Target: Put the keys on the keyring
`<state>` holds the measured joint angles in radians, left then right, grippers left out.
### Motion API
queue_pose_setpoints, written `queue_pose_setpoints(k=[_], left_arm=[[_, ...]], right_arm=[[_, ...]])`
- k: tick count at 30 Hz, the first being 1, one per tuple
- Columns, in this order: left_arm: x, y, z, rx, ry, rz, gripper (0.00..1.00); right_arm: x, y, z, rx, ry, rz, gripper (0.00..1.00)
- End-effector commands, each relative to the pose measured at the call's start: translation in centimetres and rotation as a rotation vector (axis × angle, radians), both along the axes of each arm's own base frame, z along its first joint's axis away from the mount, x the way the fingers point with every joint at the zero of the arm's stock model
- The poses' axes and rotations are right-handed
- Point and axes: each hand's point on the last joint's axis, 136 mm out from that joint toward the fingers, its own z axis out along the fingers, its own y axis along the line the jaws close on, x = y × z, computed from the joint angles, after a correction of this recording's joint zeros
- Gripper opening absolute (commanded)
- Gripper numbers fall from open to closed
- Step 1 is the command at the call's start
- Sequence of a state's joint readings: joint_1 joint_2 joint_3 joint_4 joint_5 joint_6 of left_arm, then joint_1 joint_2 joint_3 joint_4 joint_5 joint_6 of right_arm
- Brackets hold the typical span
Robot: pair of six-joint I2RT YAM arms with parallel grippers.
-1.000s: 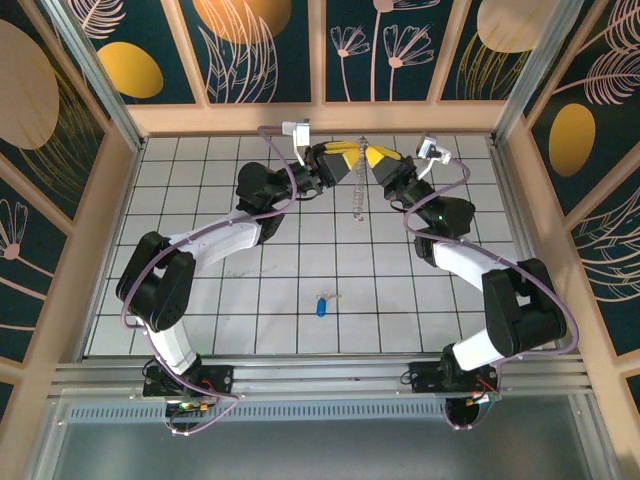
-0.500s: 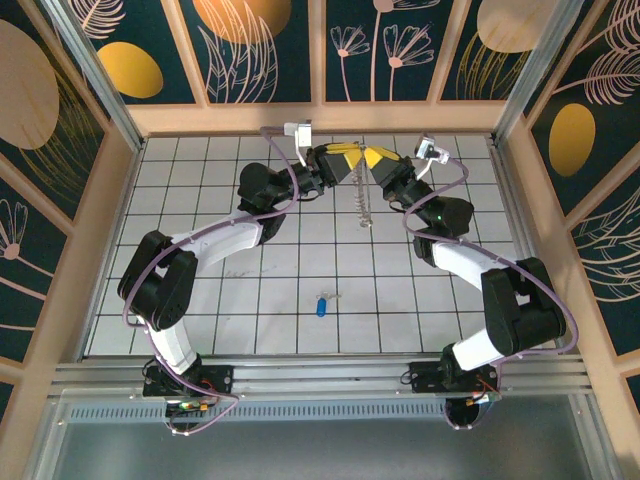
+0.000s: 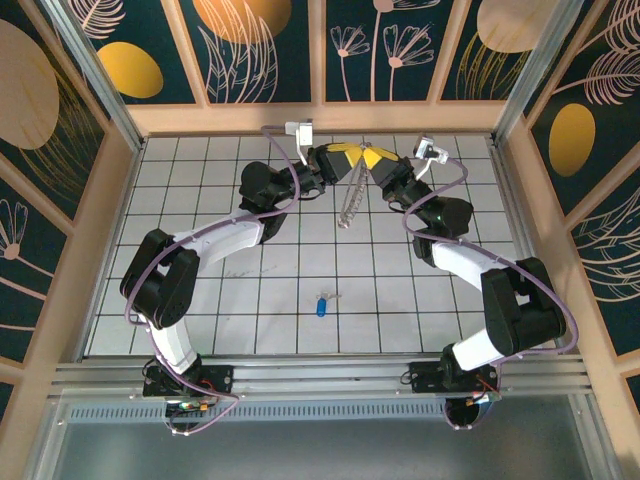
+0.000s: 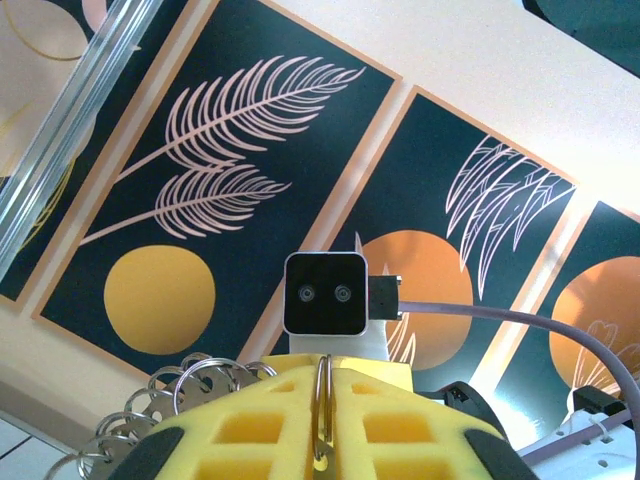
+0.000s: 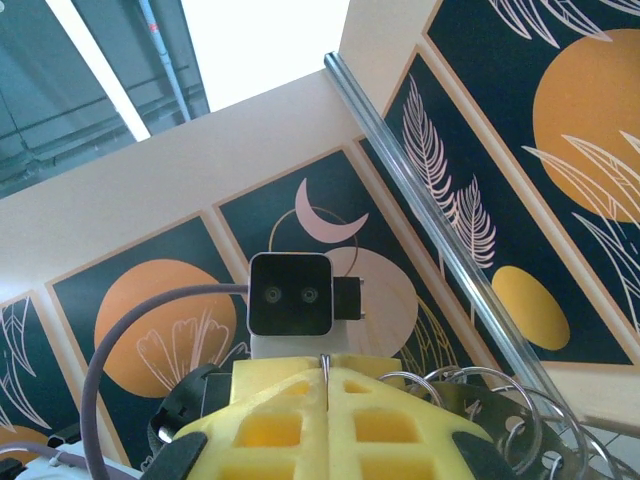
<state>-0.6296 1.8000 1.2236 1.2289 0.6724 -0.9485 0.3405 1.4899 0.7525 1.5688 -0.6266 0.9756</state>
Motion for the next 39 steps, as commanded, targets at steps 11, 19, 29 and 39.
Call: queue_pose_setpoints(k=[11,19,29,39], left_arm=[[-0.4,-0.3,0.5,0.039,-0.056,0.018,0.0],[-0.5,-0.4,0.0,0.222,-0.123,0.068,0.0],[-0.9,-1.4,-1.5,0.513,-0.222,-0.033,0.0],[-0.4,-1.3,-5.4,0.668,-0.202,-0.171,0.0]], right_arm=[[-1.2,-2.0,2.3,0.052,-0.074,-0.001,0.37],[0.3,-5.4,-1.0,-0.082,0.112,-0.101,0.52],[0.1,-6.5,-5.5,-0.319,0.228,-0.208,0.52],[0.4,-6.5,-6.5,-0.389,0.228,-0.135,0.51]])
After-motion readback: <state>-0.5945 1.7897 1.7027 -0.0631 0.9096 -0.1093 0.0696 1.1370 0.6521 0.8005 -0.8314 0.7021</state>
